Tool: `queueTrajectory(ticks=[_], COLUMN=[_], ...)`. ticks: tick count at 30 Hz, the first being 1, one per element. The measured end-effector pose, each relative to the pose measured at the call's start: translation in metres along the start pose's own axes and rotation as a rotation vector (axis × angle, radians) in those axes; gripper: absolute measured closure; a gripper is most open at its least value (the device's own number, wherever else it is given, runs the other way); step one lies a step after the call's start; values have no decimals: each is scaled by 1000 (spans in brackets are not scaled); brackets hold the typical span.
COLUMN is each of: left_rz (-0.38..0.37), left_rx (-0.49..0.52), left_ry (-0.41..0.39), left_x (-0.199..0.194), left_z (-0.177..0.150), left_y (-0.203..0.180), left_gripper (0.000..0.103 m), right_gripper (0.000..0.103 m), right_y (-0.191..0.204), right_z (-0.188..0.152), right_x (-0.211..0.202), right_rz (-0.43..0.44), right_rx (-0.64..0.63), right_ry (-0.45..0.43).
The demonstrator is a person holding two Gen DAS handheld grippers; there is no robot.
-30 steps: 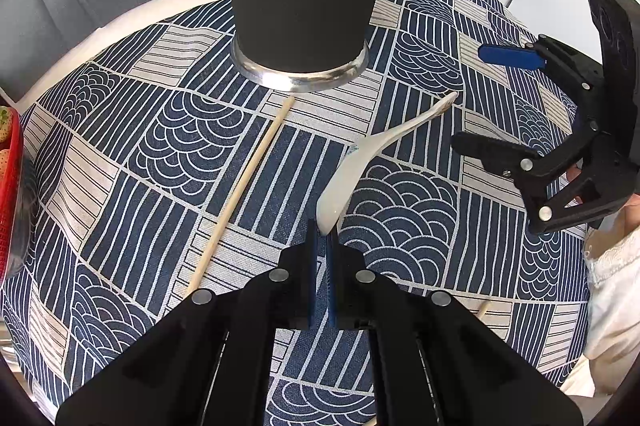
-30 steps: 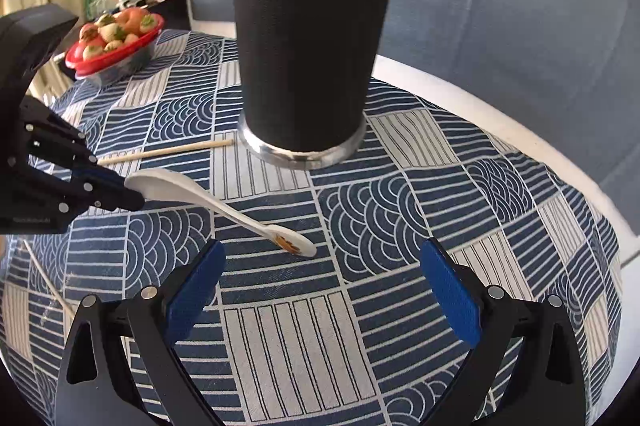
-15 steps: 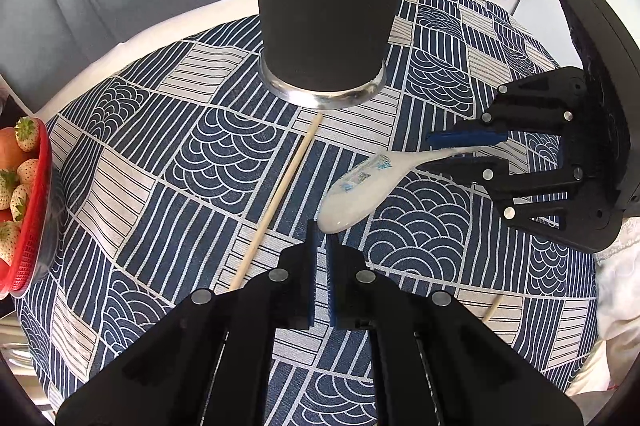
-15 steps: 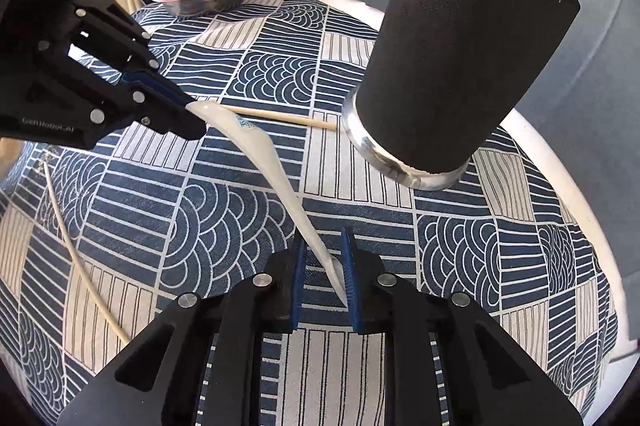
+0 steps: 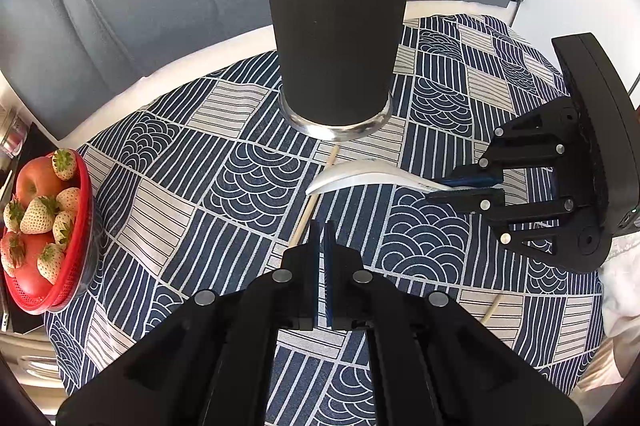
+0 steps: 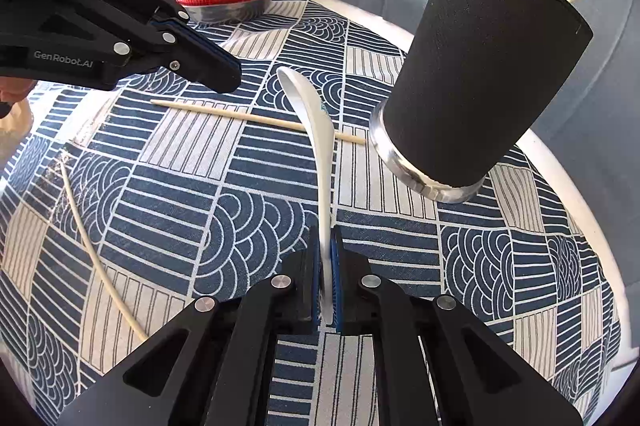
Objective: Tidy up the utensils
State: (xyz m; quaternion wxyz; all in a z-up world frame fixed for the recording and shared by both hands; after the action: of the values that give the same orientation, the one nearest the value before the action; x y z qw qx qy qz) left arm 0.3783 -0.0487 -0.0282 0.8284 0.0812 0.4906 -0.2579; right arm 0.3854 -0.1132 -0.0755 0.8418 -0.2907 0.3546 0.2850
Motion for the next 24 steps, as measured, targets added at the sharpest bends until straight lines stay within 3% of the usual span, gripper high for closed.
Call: queueTrajectory(ticks=[9, 16, 21, 22, 24], left_rz=[-31, -22, -54, -85, -105], left_rx=[20, 41, 78, 89, 91], left_ry=[-45, -96, -115, -113, -119], left_x=[-14, -22, -24, -24, -26], left_z=[6, 12, 13, 13, 13], left_y=[3, 8, 6, 1, -1], left_gripper=[100, 74, 75, 87, 89], right_gripper=[98, 98, 98, 98, 98], right_y=[4, 7, 9, 9, 11], right_z=[12, 17, 20, 21, 21], right_x=[-21, -35, -42, -43, -44], right_rz=[60, 96, 118, 124, 111], right_rx=[-6, -13, -6, -6, -23], right_ry=[-63, -97, -127, -132, -127])
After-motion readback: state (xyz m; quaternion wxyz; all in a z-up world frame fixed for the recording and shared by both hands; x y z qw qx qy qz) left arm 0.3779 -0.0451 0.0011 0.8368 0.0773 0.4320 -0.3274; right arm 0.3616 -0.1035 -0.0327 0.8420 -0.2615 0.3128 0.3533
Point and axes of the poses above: each gripper's, at about its wrist camera, not at the fingertips, and x roughly the way its jaws point, y to its left, z to its top, the point moved 9 cm from there along x, roughly the way its jaws point, and after that the axes turned 10 degrees about -z, right-handed, at the moved point
